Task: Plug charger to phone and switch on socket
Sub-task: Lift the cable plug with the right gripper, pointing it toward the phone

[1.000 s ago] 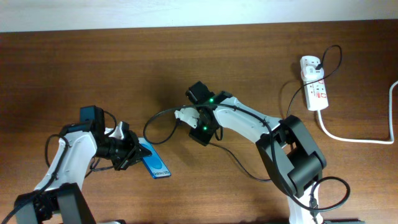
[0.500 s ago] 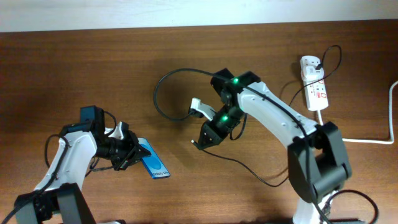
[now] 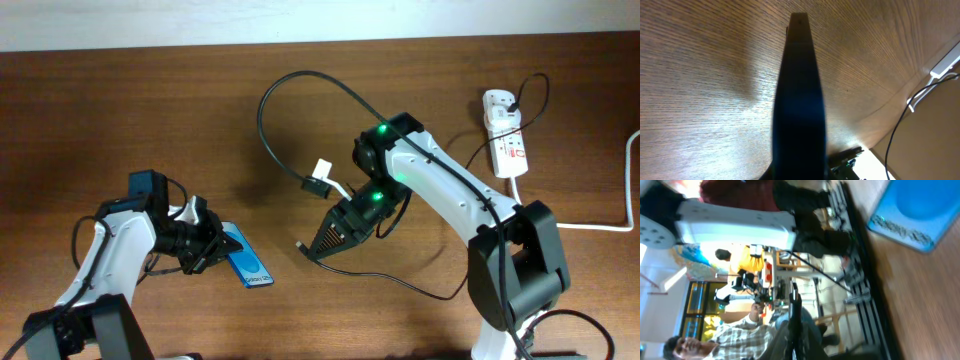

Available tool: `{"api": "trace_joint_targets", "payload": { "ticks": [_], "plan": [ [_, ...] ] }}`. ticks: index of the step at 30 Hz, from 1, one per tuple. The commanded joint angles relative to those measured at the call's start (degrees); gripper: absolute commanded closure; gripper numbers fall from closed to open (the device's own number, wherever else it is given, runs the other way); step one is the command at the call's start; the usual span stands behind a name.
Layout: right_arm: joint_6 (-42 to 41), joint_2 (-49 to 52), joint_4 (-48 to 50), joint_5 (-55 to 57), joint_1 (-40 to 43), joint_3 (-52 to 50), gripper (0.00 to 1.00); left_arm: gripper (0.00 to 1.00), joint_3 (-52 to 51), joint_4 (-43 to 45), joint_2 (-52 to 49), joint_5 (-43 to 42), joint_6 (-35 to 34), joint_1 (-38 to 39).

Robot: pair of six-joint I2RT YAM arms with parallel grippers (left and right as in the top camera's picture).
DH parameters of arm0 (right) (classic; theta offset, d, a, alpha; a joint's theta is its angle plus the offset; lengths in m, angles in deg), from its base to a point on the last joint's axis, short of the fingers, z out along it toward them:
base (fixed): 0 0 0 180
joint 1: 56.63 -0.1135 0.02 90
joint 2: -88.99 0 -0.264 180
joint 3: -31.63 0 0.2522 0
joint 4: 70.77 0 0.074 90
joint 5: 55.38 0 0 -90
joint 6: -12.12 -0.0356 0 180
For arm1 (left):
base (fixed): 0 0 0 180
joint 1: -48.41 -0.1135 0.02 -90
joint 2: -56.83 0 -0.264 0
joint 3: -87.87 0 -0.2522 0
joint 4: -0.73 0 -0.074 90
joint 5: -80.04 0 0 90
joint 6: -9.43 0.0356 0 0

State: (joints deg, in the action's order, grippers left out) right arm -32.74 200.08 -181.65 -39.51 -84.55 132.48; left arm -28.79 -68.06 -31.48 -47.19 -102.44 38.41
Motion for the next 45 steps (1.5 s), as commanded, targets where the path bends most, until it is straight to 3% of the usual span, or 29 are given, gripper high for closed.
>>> {"api": "trace_joint_targets", "payload": {
  "ticks": [1,16,27,30,33,35,38,39,41,45],
  "plan": [
    [6.7,-1.3,-0.2,-5.7,-0.7,-0.2,0.96,1.0,0.3,-0.1,0.0,-1.5,0.3,-0.3],
    [6.7,-1.3,-0.2,-14.8,-0.9,-0.3,0.96,1.0,0.3,-0.1,0.0,-1.5,1.2,-0.3],
    [-22.4,-1.3,-0.3,-14.8,-0.9,-0.3,0.96,1.0,0.3,-0.4,0.0,-1.5,1.2,-0.3],
    [-22.1,-1.3,-0.2,-14.8,-0.9,-0.3,0.96,1.0,0.3,-0.6,0.0,-1.5,1.1,-0.3],
    [-14.6,-1.3,-0.2,-13.6,-0.9,-0.3,0.96,1.0,0.3,-1.7,0.0,-1.5,1.1,-0.3],
    [-10.9,-1.3,0.7,-7.5,-0.9,-0.3,0.96,1.0,0.3,-1.6,0.0,-1.5,1.1,-0.3],
    [-12.2,-1.3,7.8,0.9,-0.9,-0.3,0.96,1.0,0.3,-1.4,0.0,-1.5,0.5,-0.3],
    [-16.9,-1.3,12.2,5.2,-0.9,-0.3,0.96,1.0,0.3,-1.4,0.0,-1.5,0.5,-0.3],
    [-33.7,-1.3,24.2,24.2,-0.9,-0.3,0.96,1.0,0.3,-1.4,0.0,-1.5,0.5,-0.3],
    [-36.2,-1.4,29.0,41.1,-1.0,0.2,0.96,1.0,0.3,-0.3,0.0,-1.5,-6.2,-0.3]
  ]
}}
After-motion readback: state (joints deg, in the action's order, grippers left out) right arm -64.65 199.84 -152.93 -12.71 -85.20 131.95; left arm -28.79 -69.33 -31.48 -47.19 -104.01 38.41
